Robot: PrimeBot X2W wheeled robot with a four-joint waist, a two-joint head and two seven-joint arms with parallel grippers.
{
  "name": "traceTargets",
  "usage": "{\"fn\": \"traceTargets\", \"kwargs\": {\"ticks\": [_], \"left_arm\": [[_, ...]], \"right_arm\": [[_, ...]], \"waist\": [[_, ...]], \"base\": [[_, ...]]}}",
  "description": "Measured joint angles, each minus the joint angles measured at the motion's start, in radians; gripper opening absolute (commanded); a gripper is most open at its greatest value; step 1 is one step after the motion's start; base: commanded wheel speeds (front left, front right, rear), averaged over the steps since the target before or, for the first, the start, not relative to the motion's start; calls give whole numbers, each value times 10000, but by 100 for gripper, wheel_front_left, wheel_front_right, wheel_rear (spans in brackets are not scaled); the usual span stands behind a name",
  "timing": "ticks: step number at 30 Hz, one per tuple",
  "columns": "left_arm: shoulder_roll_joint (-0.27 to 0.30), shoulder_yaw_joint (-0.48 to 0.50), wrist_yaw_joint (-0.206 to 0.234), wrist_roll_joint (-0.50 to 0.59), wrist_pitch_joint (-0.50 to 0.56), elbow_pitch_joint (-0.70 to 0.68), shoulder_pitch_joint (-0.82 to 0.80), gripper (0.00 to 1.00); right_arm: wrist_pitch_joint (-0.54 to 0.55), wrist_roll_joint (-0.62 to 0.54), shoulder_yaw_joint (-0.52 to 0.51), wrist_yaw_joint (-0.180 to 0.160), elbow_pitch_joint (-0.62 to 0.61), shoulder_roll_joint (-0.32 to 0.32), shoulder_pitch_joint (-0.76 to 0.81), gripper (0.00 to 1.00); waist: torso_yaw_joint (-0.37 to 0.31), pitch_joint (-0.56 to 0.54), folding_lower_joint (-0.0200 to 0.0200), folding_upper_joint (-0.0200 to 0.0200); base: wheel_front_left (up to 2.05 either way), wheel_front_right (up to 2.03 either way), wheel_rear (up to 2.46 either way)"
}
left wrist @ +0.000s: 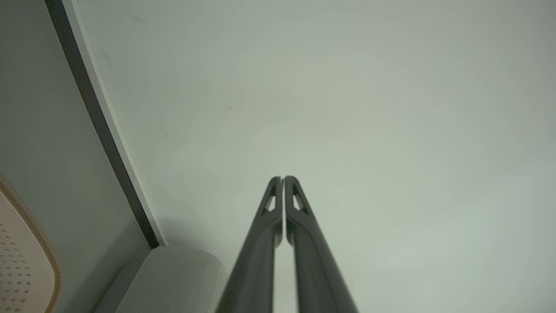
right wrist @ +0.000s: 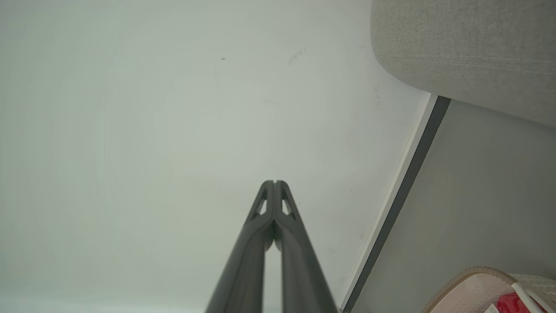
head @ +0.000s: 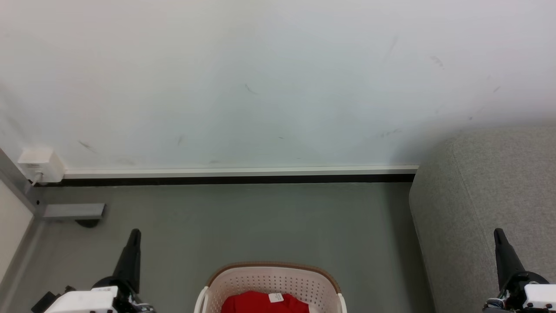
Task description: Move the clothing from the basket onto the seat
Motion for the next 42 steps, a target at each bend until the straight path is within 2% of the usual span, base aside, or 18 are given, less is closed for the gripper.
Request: {"fn": "traceTargets", "kwargs": {"ticks": [42], "left_arm": [[0, 0, 0, 0, 0, 0, 0, 0]], "right_arm": [[0, 0, 0, 0, 0, 0, -1, 0]], "waist": [[0, 0, 0, 0]], "base": [[0, 0, 0]]}}
